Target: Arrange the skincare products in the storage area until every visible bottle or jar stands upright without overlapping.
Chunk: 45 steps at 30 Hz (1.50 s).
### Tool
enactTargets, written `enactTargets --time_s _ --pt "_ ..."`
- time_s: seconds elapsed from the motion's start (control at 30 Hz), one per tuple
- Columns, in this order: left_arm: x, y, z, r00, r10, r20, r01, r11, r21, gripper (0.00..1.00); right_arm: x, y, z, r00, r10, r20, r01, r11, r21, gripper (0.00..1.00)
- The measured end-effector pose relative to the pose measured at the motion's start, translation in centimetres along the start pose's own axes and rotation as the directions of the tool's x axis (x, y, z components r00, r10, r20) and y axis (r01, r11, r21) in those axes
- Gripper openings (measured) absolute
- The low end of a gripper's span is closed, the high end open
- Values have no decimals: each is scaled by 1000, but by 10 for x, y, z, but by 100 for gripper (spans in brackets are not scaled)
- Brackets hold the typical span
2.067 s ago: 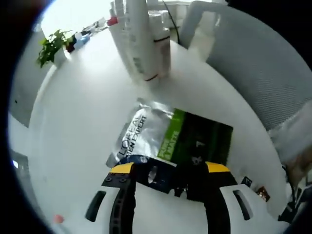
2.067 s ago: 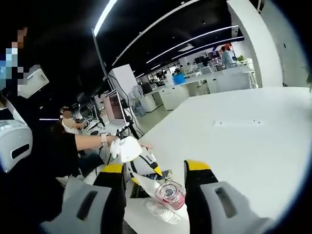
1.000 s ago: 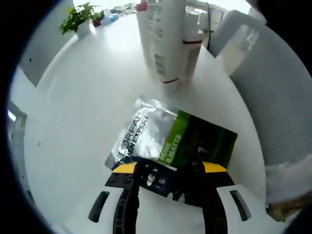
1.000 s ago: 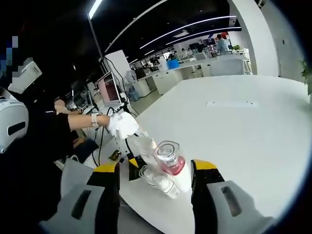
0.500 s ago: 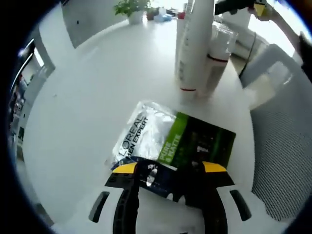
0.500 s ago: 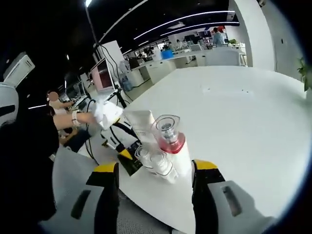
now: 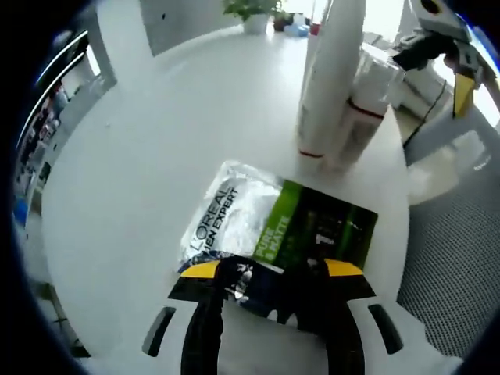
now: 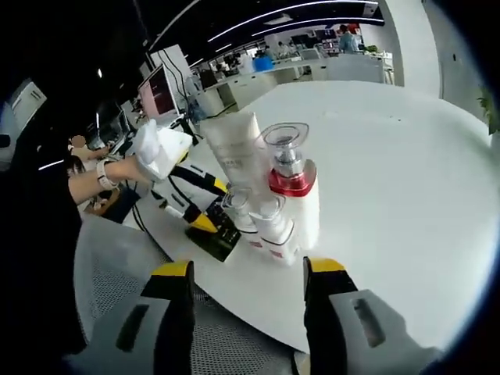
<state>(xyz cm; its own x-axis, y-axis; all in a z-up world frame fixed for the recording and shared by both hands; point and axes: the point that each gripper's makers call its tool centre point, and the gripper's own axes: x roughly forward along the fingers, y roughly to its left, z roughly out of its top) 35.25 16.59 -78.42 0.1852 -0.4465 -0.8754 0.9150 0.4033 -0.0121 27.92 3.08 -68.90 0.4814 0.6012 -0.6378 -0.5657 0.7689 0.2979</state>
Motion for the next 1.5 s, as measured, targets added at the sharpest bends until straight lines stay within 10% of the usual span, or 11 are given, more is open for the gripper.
enactTargets --time_s 1.5 --pt "5 -16 10 999 26 30 -24 999 -47 47 1 6 -5 1000 -10 25 9 999 35 57"
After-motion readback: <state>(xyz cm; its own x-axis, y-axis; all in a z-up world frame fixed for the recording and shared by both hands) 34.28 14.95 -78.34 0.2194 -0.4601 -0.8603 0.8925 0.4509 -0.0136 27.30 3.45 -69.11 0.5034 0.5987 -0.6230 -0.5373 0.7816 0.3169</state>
